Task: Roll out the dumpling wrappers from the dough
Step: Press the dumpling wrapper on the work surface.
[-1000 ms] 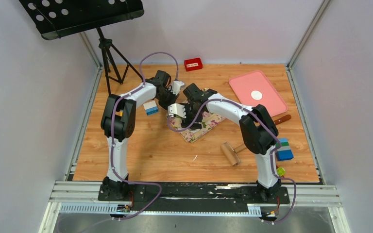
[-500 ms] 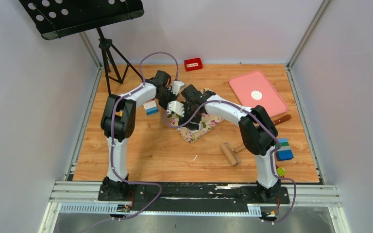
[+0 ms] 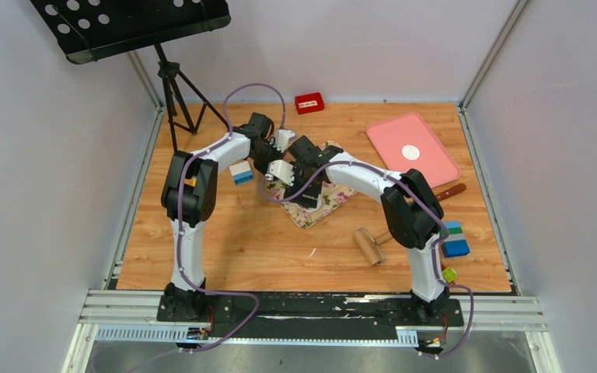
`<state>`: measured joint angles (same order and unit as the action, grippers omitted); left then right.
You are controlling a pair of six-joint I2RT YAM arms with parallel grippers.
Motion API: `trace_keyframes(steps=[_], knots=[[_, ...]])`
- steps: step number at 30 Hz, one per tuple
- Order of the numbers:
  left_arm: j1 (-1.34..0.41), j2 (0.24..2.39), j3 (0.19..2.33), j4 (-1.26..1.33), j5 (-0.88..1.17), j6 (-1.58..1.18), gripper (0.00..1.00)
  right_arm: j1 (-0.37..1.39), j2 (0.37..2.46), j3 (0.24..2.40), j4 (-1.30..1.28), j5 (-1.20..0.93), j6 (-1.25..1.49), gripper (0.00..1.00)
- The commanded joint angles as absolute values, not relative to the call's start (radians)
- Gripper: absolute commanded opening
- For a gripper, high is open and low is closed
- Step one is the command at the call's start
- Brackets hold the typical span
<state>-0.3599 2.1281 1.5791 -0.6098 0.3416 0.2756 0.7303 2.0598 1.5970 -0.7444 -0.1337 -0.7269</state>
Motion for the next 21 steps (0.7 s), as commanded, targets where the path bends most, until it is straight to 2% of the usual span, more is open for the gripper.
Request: trace_keyframes(steps=[1,12,21], knots=[[-0.365,2.176,1.531,-0.676,0.255,0.267,0.0,0.714,2.149,1.571,-0.854,-0.053,-0.688,0.68],[-0.364,2.179,1.532,-0.676,0.255,0.266,0.0,0.718,2.113,1.628,-0.869,-0.056,-0.719,0.84],[-0.364,2.18,1.539,-0.678,0.254,0.265,0.0,0.718,2.026,1.757,-0.951,-0.151,-0.722,0.89]])
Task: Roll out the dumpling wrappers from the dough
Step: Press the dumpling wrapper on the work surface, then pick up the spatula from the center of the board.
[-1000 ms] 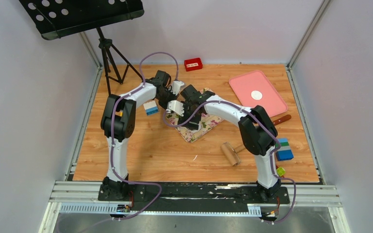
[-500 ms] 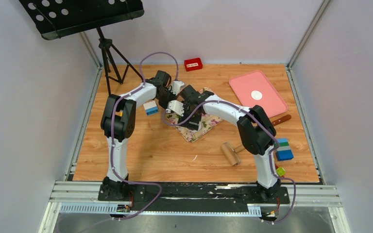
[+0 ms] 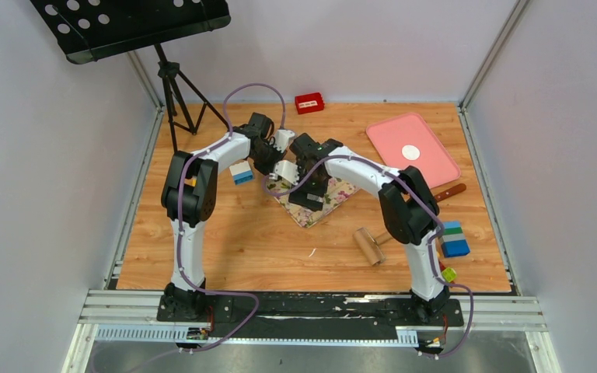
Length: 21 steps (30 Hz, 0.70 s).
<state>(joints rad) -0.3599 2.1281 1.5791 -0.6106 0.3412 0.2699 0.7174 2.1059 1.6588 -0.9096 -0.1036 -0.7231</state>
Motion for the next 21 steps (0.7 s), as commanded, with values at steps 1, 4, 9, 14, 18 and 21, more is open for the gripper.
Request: trace_keyframes(steps=[1,4,9,14,18,21], knots=[[-0.364,2.18,1.54,-0.679,0.253,0.265,0.0,0.718,2.017,1.775,-0.959,-0.15,-0.724,0.89],[-0.364,2.178,1.542,-0.681,0.251,0.268,0.0,0.715,1.984,1.799,-0.97,-0.117,-0.734,0.9],[-0.362,2.161,1.544,-0.678,0.237,0.282,0.06,0.667,1.928,1.806,-1.018,-0.135,-0.727,0.89],[-0.35,2.147,1.558,-0.681,0.234,0.295,0.27,0.535,1.902,1.876,-1.195,-0.303,-0.689,0.87],[-0.338,2.139,1.583,-0.704,0.246,0.314,0.54,0.399,1.861,1.88,-1.319,-0.429,-0.741,0.85],[-0.337,2.122,1.602,-0.728,0.249,0.35,0.77,0.297,1.815,1.826,-1.386,-0.455,-0.853,0.85]])
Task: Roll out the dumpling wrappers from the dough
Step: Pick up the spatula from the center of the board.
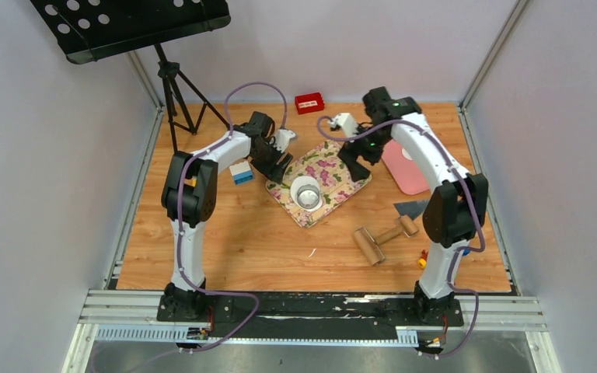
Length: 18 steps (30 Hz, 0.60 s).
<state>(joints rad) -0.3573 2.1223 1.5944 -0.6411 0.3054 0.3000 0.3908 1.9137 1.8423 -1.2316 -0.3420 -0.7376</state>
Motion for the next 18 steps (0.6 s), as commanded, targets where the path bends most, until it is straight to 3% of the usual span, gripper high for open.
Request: trace_keyframes(steps=[1,5,7,13,18], knots=[[-0.337,2.11,1.61,-0.738,0.252,0.36,0.83,0.269,1.8,1.803,-1.396,-0.44,-0.897,0.84],[-0.337,2.067,1.648,-0.772,0.257,0.384,1.0,0.145,1.761,1.704,-1.388,-0.349,-1.054,0.78],[-0.337,2.036,1.66,-0.779,0.271,0.39,1.0,0.074,1.747,1.655,-1.363,-0.304,-1.141,0.73],[-0.337,1.94,1.66,-0.801,0.338,0.419,1.0,-0.155,1.651,1.481,-1.205,-0.24,-1.574,0.73],[-0.346,1.899,1.637,-0.818,0.364,0.432,1.0,-0.185,1.672,1.386,-1.057,-0.118,-1.712,0.73]])
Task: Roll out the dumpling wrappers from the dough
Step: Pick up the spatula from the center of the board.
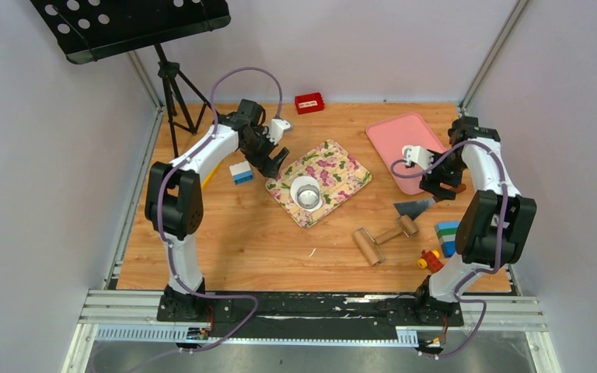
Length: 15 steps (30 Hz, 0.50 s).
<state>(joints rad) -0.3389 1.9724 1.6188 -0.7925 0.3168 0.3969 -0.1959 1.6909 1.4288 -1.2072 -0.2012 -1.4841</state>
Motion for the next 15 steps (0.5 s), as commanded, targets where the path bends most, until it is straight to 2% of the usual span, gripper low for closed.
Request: trace_keyframes(steps=[1,7,10,13,15], knots=[[-0.35,1.896,1.637,-0.825,0.367,0.43,1.0,-0.186,1.69,1.381,-1.041,-0.097,-1.725,0.73],[-0.371,1.842,1.566,-0.794,0.346,0.424,1.0,-0.196,1.778,1.463,-1.064,-0.081,-1.794,0.71],[-0.376,1.832,1.544,-0.796,0.334,0.43,1.0,-0.171,1.804,1.465,-1.07,0.054,-1.777,0.7],[-0.376,1.826,1.535,-0.803,0.332,0.431,1.0,-0.104,1.858,1.503,-1.09,0.156,-1.481,0.7],[-0.376,1.81,1.519,-0.795,0.334,0.428,1.0,-0.072,1.925,1.651,-1.198,0.137,-1.194,0.7]])
